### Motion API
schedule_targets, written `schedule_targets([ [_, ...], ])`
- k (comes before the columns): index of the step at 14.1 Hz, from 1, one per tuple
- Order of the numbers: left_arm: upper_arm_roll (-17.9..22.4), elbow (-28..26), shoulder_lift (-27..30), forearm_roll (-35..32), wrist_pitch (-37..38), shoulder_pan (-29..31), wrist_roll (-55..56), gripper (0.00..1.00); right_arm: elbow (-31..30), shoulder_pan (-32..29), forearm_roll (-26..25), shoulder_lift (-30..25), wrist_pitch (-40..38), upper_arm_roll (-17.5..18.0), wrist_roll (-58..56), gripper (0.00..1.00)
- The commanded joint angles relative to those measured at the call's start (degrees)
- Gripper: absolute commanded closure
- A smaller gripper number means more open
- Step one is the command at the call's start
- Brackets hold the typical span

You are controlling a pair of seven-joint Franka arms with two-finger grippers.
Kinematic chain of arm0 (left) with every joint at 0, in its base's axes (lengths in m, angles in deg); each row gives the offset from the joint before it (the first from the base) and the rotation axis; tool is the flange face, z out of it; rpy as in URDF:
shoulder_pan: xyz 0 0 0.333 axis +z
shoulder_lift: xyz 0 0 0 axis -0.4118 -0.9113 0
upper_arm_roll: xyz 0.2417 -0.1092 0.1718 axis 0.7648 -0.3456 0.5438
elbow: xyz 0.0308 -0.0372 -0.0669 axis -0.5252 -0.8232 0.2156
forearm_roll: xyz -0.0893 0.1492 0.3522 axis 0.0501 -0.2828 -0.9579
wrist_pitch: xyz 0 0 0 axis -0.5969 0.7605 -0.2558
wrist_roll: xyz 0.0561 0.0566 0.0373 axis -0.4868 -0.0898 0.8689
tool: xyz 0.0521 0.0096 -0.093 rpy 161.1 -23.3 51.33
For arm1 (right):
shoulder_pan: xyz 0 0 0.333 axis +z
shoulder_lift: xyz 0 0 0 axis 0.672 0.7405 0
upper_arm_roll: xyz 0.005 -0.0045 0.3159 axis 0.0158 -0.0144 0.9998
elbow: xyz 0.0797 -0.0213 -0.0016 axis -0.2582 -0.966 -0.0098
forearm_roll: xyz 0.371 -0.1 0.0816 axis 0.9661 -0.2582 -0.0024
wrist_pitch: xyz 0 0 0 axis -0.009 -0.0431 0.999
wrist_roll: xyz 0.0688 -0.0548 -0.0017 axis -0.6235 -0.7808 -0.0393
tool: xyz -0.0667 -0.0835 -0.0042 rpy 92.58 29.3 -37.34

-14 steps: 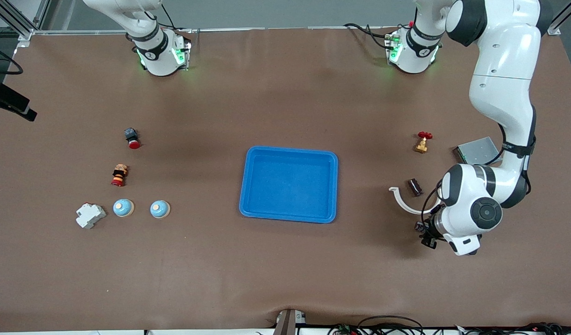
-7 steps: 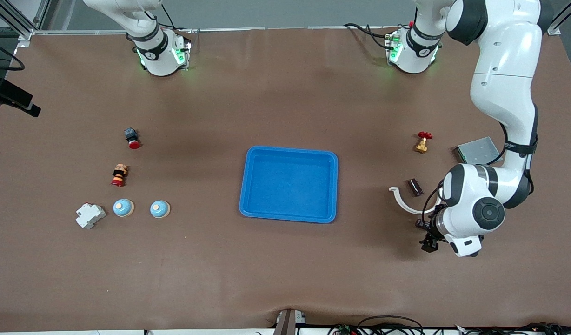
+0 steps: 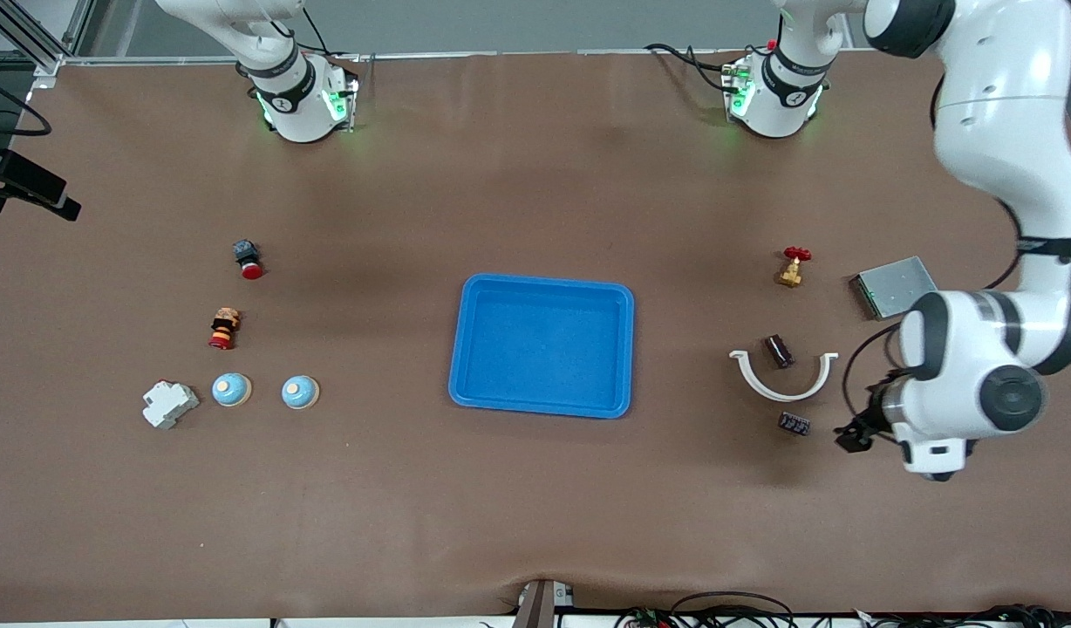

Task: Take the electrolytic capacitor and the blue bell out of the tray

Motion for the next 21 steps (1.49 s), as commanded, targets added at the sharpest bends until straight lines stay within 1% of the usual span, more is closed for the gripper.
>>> schedule_targets([
  [1,-0.5,-1.3,4.3,-0.9,4.8,3.3,-11.1,0.00,-1.4,-0.4,0.7,-1.4,0.4,0.3,-0.1,0.00],
  [3,-0.6,-2.4,6.9,-0.9,6.8,5.2,-17.8,0.00,-1.4,-0.4,0.7,-1.3,0.5,0.2,-0.1,0.00],
  [6,-0.9,-7.9,13.5,-0.8,7.6,8.3,-26.6,0.00,-0.3,-0.5,0.2,-0.9,0.6,0.3,-0.6,0.00],
  [8,-1.0,-10.7,18.2,-0.1,9.1,8.9,-30.8,0.00,-0.3,-0.5,0.4,-0.9,0.6,0.2,-0.7,0.00],
  [11,-1.4,-10.4,24.2,2.2,15.6,8.9,-31.4,0.00,-0.6,-0.8,0.6,-0.9,0.7,0.2,-0.7,0.00],
  [14,-2.3,-10.0,29.6,2.9,20.7,8.8,-33.3,0.00,-0.8,-0.8,0.6,-0.9,0.7,0.2,-0.7,0.00],
  [16,-2.4,-8.4,31.3,5.4,22.3,8.7,-33.3,0.00,-0.7,-0.9,0.6,-0.9,0.7,0.2,-0.7,0.00],
  [18,-3.8,-5.5,33.2,5.8,26.7,8.6,-36.5,0.00,-0.8,-0.9,0.6,-0.9,0.6,0.2,-0.7,0.00],
  [19,-4.8,-4.7,34.4,5.5,27.0,8.7,-39.5,0.00,-0.8,-0.9,0.6,-0.9,0.6,0.2,-0.7,0.00],
  [21,-5.3,-4.6,35.6,5.1,27.0,8.7,-41.9,0.00,-0.8,-0.9,-0.1,-0.9,0.3,0.2,-1.1,0.00],
])
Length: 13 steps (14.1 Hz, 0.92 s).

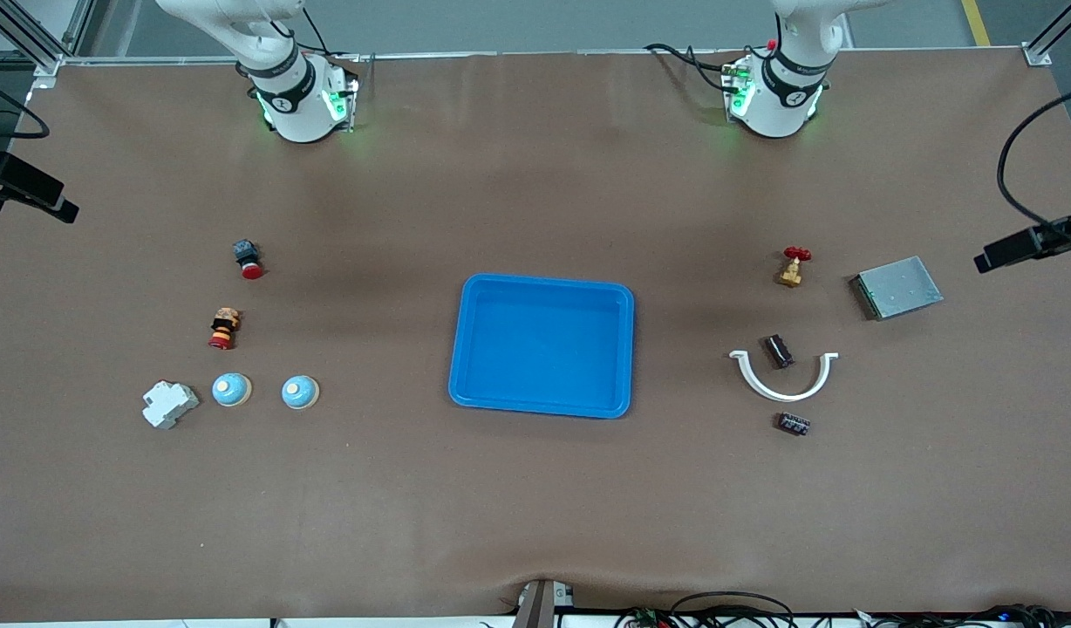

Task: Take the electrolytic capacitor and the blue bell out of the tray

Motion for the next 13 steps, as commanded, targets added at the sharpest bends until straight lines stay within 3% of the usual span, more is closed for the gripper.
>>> schedule_targets([
  [1,-0.8,0.6,1.5,0.1,1.0,0.4,-3.2,0.00,-0.6,-0.5,-0.3,-0.9,-0.3,0.3,-2.2,0.00],
  [13,-0.6,2.1,-0.5,0.9,-0.1,-0.4,-4.2,0.00,-0.5,-0.5,-1.0,-1.3,-1.9,0.4,-4.8,0.00],
])
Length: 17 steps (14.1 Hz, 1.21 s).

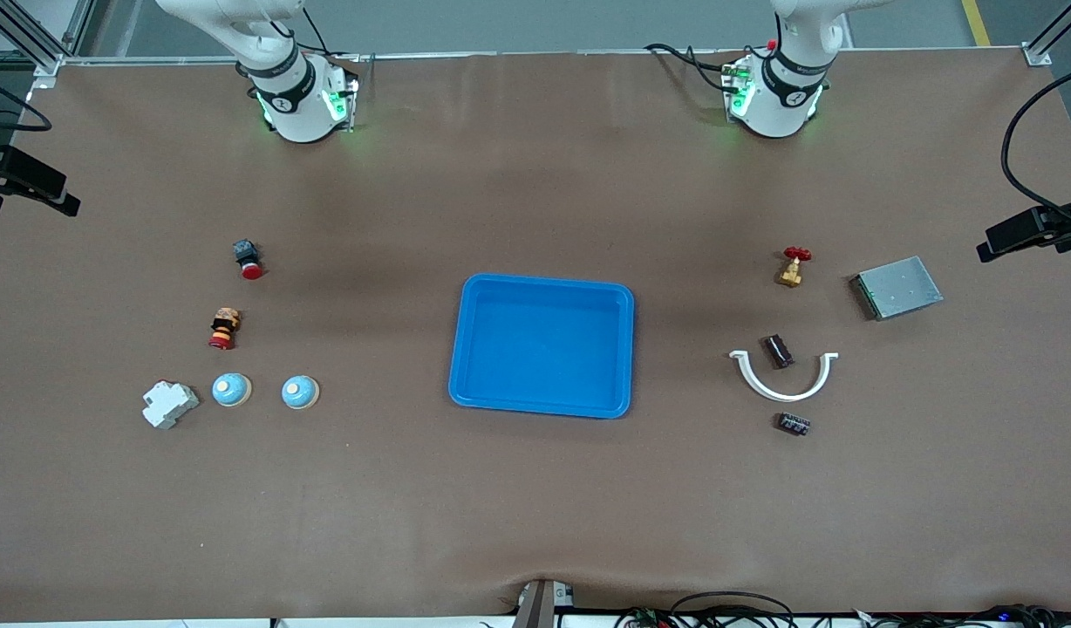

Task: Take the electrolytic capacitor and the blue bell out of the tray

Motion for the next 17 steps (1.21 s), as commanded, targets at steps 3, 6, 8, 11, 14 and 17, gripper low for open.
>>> schedule_targets([
  [3,0.2,1.4,-1.2,0.8,-0.4,-1.8,-1.0,0.00,-0.7,-0.4,-0.4,-1.3,-0.4,0.4,-0.3,0.00],
  [6,2.8,1.4,-1.3,0.8,-0.6,-5.9,-0.3,0.00,-0.8,-0.4,-0.4,-1.5,-0.8,0.4,-0.3,0.00],
  [8,6.6,1.4,-1.5,0.8,-1.4,-9.8,-0.2,0.00,-0.9,-0.5,-0.4,-1.7,-1.0,0.4,-0.2,0.00],
  [11,7.8,1.4,-1.8,0.8,-1.6,-10.8,-0.1,0.00,-1.3,-0.5,-0.4,-3.1,-2.2,0.4,-0.3,0.00],
  [14,7.8,1.4,-1.7,0.8,-1.6,-10.7,-0.2,0.00,-2.1,-0.5,-0.4,-4.2,-2.4,0.3,-0.3,0.00],
  [17,7.8,1.4,-1.6,0.8,-1.6,-10.1,-0.7,0.00,-2.1,-0.6,-0.4,-3.9,-1.7,0.3,-0.3,0.00],
])
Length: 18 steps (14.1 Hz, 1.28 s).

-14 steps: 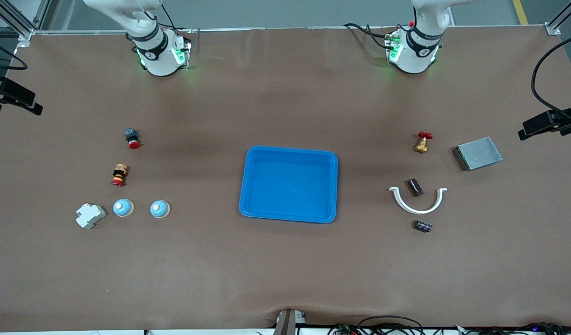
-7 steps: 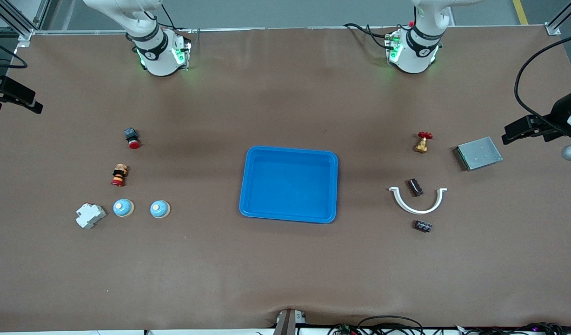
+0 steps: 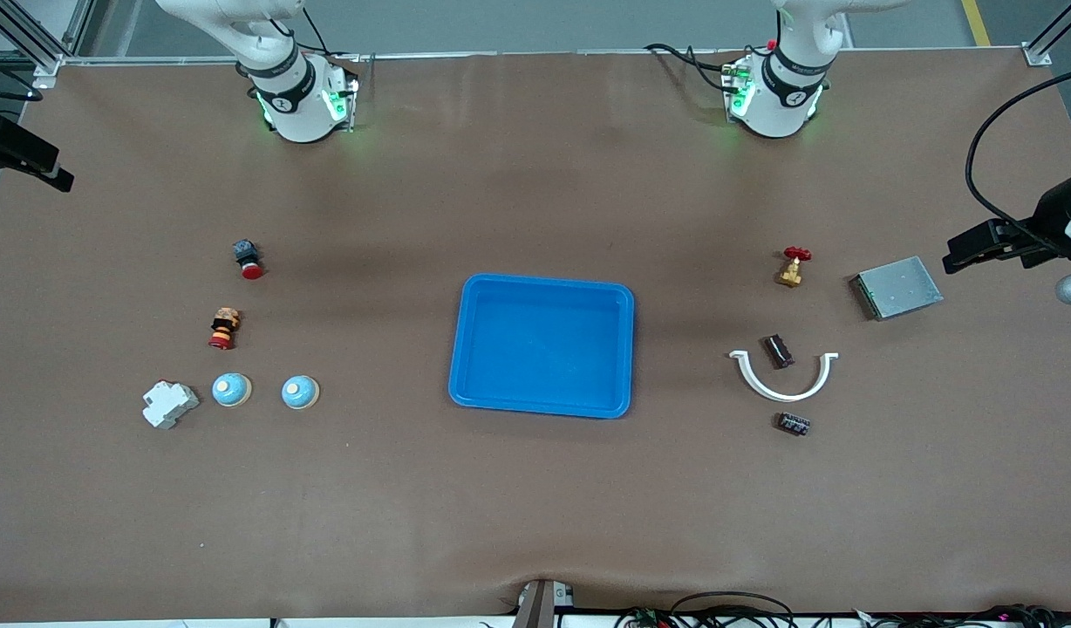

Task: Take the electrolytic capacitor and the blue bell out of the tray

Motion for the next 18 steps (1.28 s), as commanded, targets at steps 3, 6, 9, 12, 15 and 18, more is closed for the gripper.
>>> schedule_targets([
  [3,0.6,1.3,-0.5,0.3,0.0,0.2,-0.9,0.00,-1.5,-0.6,-0.4,-1.1,1.9,0.3,-0.2,0.00],
  [6,0.7,1.1,-0.1,0.5,0.0,0.1,-0.9,0.00,-1.5,-0.5,-0.4,-1.1,2.2,0.3,-0.2,0.00],
  [9,0.7,0.5,1.0,0.3,0.1,-0.1,-0.7,0.00,-1.5,-0.2,-0.4,-0.9,3.2,0.4,0.3,0.00],
  [12,0.7,-0.9,3.1,0.4,0.3,0.1,-0.6,0.00,-1.6,-0.1,-0.4,-0.8,3.2,0.7,1.4,0.00],
  [15,0.7,-1.8,3.5,0.4,0.5,0.2,-1.0,0.00,-1.6,0.0,-0.4,-0.6,3.5,0.7,1.4,0.00],
  [18,0.7,-1.5,3.3,0.4,0.5,0.3,-1.2,0.00,-1.6,0.2,-0.9,-0.6,4.5,0.8,1.2,0.00],
])
